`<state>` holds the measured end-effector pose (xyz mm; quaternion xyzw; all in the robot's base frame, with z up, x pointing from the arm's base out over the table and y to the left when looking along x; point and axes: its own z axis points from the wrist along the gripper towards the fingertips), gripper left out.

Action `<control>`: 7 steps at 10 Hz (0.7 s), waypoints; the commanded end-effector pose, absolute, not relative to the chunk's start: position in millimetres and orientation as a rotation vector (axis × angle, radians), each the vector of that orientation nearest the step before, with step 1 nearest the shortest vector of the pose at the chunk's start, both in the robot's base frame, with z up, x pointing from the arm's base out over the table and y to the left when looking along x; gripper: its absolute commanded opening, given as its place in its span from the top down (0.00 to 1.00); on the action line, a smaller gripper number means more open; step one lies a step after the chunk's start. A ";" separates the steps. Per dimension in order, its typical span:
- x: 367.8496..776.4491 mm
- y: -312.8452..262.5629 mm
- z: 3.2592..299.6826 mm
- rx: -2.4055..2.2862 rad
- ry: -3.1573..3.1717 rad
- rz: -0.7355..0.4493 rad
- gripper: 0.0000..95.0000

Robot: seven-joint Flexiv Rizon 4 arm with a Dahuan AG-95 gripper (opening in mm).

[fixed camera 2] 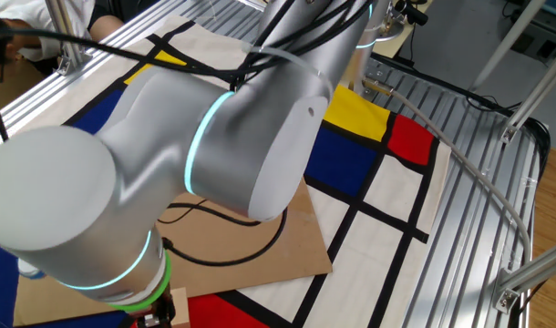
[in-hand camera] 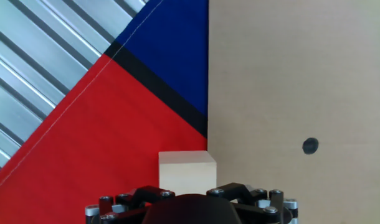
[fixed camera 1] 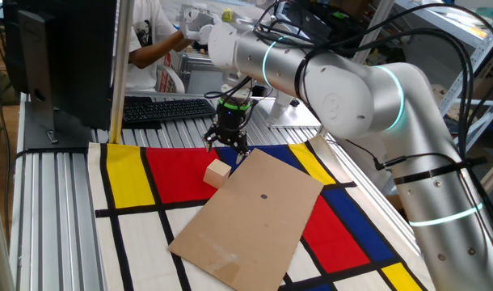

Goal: Grab the block and place it at the designated location

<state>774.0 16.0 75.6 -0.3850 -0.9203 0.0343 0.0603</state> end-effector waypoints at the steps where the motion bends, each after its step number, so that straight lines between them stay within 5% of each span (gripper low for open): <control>1: 766.2 15.8 66.4 -1.175 -2.796 0.091 0.00; 7: 763.0 17.1 48.4 -1.150 -2.823 0.062 0.00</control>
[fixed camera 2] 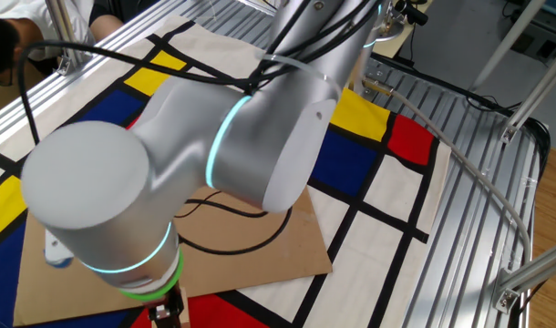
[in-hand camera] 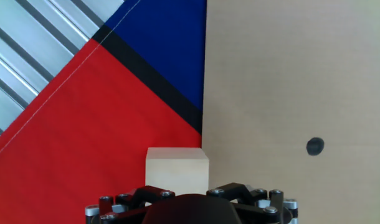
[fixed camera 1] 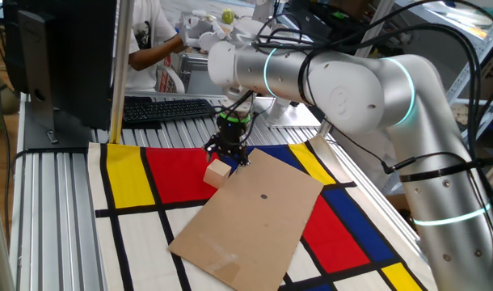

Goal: Grab the block and place it at the designated location

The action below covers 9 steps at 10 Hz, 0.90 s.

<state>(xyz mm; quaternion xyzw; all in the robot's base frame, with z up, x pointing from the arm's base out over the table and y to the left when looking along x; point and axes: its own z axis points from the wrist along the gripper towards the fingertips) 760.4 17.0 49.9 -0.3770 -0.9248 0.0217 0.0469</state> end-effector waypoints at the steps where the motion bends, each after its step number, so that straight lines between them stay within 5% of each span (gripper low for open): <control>1: 763.1 16.9 48.6 -1.147 -2.826 0.049 0.00; 9: 763.2 17.0 48.3 -1.159 -2.831 0.024 0.00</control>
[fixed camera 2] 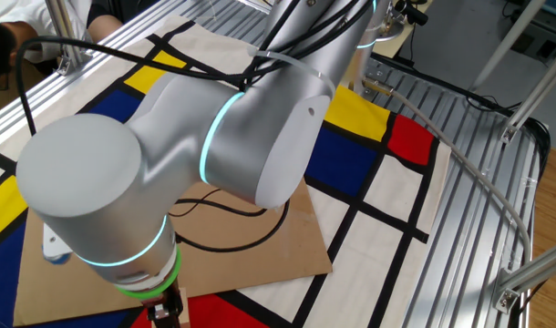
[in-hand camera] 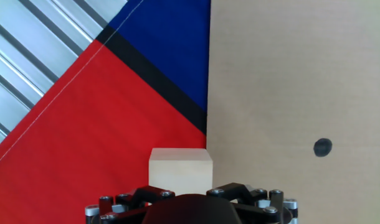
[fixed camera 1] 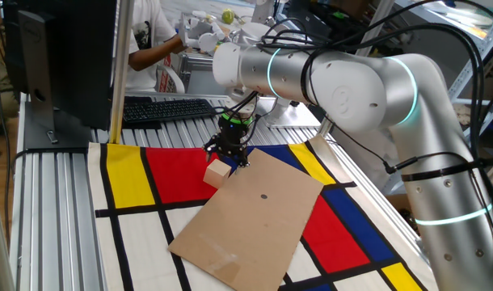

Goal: Grab the block and place it at the designated location

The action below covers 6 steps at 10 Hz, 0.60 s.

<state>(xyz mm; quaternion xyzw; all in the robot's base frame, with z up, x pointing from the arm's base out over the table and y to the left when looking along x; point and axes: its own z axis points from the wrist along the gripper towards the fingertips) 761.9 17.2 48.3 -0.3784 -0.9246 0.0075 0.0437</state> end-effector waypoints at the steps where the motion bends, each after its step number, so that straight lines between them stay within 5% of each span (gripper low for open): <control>1: 763.6 17.4 47.0 -1.163 -2.832 0.025 0.00; 6: 766.7 20.7 33.3 -1.163 -2.847 0.028 0.00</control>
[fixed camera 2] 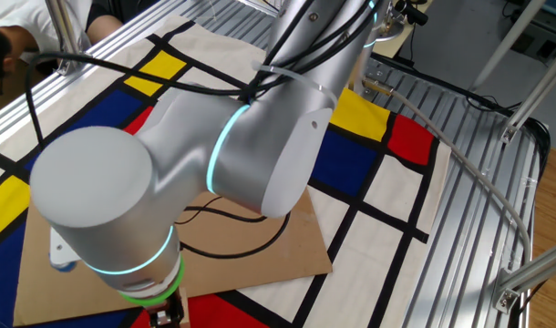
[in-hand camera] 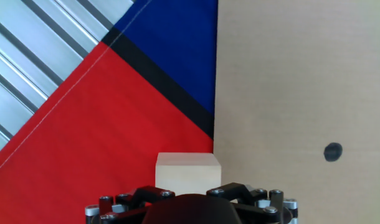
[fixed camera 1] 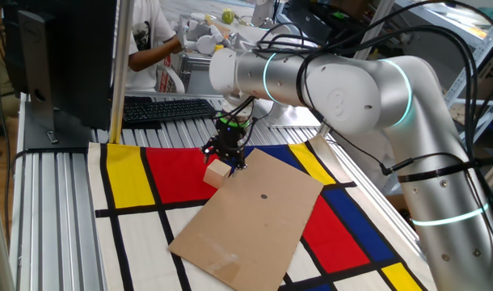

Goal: Grab the block and place it at the designated location

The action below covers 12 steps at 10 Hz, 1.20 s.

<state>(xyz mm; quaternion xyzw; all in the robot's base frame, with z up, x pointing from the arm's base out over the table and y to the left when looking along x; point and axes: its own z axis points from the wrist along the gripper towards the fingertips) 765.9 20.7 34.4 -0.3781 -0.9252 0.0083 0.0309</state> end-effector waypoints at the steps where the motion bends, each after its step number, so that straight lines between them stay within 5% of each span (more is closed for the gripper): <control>1: 767.2 21.3 30.4 -1.165 -2.847 0.026 0.00; 2: 767.9 21.9 26.7 -1.164 -2.846 0.019 0.00; 3: 768.2 22.2 25.2 -1.168 -2.846 0.020 0.20; 12: 769.6 22.7 15.1 -1.133 -2.859 0.030 0.20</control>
